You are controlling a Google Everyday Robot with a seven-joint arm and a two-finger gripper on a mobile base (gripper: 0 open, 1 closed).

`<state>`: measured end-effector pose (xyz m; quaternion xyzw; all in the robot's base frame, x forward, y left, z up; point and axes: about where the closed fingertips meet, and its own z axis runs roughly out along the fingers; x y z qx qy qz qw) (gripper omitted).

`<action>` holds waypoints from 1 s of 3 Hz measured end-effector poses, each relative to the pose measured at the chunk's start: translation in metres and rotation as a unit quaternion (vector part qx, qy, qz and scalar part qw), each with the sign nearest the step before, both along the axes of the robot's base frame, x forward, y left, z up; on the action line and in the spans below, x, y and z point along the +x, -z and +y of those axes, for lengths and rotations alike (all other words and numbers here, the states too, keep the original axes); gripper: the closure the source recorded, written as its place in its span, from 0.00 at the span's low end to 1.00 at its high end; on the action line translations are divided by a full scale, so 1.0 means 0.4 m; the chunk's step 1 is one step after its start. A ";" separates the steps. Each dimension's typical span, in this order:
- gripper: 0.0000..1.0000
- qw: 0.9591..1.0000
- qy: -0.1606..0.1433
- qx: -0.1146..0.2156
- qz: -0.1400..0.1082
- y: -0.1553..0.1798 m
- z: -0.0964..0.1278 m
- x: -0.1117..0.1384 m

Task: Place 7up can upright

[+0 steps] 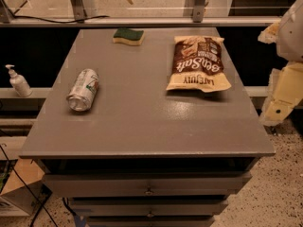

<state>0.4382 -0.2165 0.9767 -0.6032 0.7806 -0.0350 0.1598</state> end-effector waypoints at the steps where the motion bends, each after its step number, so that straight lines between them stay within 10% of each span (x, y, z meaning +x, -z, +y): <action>1: 0.00 1.000 0.000 0.000 0.000 0.000 0.000 0.000; 3: 0.00 0.996 -0.021 0.089 -0.003 -0.008 0.195 0.064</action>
Offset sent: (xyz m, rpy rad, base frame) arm 0.0240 0.0791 0.0031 0.1475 -0.0271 0.0696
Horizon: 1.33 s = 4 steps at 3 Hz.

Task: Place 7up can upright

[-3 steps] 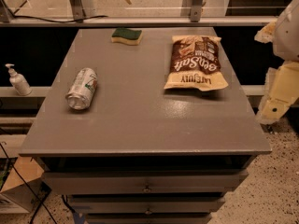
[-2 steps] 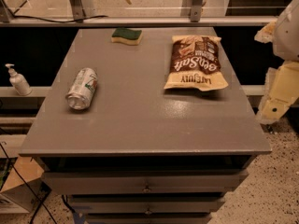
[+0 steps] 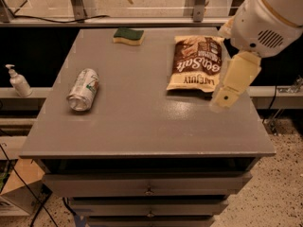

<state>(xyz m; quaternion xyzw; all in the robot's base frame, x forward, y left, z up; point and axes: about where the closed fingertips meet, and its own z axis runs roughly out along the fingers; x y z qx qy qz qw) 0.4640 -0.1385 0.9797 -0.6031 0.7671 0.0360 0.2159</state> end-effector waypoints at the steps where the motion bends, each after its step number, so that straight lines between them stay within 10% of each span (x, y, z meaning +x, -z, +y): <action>1: 0.00 1.000 0.001 0.006 0.002 -0.002 0.007 -0.002; 2: 0.00 1.000 0.025 0.000 0.017 0.014 -0.003 0.012; 4: 0.00 0.998 0.035 0.036 0.039 0.055 0.201 0.049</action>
Offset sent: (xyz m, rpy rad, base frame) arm 0.0130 -0.0113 -0.0190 -0.0194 0.0983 -0.1371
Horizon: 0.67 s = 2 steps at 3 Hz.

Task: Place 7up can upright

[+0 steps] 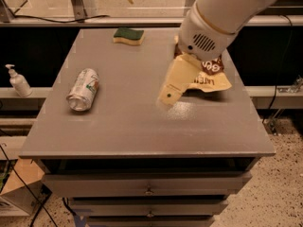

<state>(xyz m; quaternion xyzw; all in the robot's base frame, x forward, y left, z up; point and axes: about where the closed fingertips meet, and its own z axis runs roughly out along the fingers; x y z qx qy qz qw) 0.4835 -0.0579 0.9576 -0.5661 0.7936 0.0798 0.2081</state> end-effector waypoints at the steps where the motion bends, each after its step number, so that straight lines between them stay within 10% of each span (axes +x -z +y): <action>1: 0.00 0.999 0.008 0.041 0.010 0.020 0.130 0.016; 2: 0.00 0.999 0.016 0.048 0.008 0.014 0.142 0.021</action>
Offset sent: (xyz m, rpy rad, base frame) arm 0.0057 0.0473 -0.0074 0.0736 0.0190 -0.0141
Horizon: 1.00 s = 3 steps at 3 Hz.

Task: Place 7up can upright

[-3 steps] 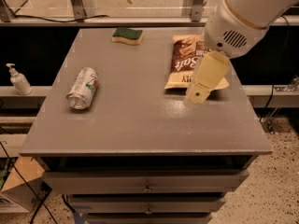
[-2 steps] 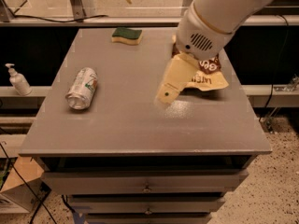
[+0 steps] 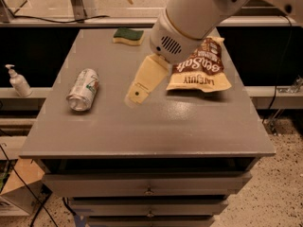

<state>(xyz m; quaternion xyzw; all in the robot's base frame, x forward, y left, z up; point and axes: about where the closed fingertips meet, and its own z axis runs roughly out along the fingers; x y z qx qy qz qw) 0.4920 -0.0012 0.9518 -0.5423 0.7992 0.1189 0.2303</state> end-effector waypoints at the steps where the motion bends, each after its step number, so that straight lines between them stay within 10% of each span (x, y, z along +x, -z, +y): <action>1: 0.00 1.000 0.011 0.010 0.007 0.002 -0.019 0.006; 3: 0.00 0.996 0.030 0.082 0.035 0.033 0.122 0.065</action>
Offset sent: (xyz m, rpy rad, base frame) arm 0.0324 0.0411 -0.0177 0.1641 0.0687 -0.0687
